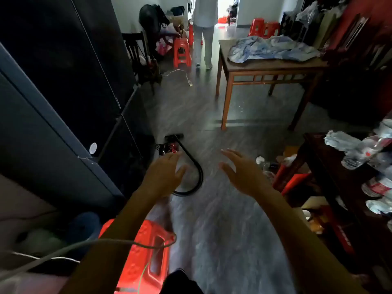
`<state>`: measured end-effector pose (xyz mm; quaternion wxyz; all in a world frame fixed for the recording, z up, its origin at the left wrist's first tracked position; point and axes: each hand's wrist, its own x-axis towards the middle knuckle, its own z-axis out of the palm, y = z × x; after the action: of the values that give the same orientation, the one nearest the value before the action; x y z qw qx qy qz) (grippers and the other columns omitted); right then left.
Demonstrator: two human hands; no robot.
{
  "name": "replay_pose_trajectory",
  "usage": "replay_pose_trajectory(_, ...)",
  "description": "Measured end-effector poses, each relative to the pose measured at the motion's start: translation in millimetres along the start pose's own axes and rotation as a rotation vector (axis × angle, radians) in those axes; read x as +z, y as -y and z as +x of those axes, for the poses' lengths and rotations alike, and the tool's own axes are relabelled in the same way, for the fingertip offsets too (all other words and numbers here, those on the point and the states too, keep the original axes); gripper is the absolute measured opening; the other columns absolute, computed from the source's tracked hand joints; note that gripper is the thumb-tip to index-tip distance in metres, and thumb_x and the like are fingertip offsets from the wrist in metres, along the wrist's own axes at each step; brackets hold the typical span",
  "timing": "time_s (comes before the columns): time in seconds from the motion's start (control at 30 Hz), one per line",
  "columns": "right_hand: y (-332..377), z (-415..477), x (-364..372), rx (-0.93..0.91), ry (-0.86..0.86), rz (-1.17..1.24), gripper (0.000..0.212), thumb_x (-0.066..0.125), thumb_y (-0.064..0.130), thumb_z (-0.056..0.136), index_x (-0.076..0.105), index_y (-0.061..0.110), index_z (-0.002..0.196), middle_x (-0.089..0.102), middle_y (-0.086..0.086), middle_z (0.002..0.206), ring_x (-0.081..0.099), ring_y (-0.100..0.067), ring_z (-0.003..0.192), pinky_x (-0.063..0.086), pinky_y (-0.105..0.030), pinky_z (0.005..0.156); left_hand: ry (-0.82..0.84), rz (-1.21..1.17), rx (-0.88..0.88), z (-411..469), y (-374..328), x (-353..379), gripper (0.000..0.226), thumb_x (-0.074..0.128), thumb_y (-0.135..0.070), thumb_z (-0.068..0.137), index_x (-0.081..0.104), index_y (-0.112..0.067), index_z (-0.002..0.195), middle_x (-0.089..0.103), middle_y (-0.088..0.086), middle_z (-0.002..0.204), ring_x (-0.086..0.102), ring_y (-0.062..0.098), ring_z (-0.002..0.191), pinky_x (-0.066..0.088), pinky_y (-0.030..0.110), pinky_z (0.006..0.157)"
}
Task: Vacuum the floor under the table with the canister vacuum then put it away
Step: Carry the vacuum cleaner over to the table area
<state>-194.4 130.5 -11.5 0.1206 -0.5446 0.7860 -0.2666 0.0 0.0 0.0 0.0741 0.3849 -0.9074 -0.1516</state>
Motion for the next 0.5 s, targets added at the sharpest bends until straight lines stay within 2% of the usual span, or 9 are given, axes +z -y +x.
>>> replay_pose_trajectory(0.2, -9.5, 41.3, 3.7, 0.041, -0.003, -0.01, 0.049, 0.045, 0.04, 0.099, 0.042, 0.02, 0.144, 0.041, -0.003, 0.151, 0.044, -0.021, 0.135, 0.038, -0.033, 0.106, 0.005, -0.012, -0.021, 45.7, 13.7, 6.7, 0.054, 0.037, -0.044, 0.098, 0.035, -0.017, 0.144, 0.039, 0.007, 0.149, 0.04, 0.023, 0.134, 0.035, 0.036, 0.106)
replay_pose_trajectory(0.33, -14.5, 90.4, 17.3, 0.052, 0.01, -0.04, 0.05, 0.045, 0.042, 0.099, 0.043, 0.02, 0.144, 0.043, -0.003, 0.15, 0.045, -0.021, 0.133, 0.038, -0.031, 0.104, 0.014, -0.042, -0.052, 89.6, 45.4, 17.1, 0.053, 0.036, -0.044, 0.098, 0.035, -0.017, 0.144, 0.039, 0.008, 0.15, 0.04, 0.026, 0.134, 0.036, 0.042, 0.108)
replay_pose_trajectory(0.5, -8.2, 163.7, 44.6, 0.085, 0.032, -0.063, 0.047, 0.047, 0.037, 0.099, 0.046, 0.017, 0.142, 0.047, -0.005, 0.146, 0.05, -0.021, 0.129, 0.041, -0.029, 0.101, 0.059, -0.123, -0.095, 148.5, 95.1, 25.5, 0.053, 0.037, -0.042, 0.098, 0.036, -0.015, 0.144, 0.042, 0.009, 0.147, 0.043, 0.027, 0.132, 0.036, 0.043, 0.107)
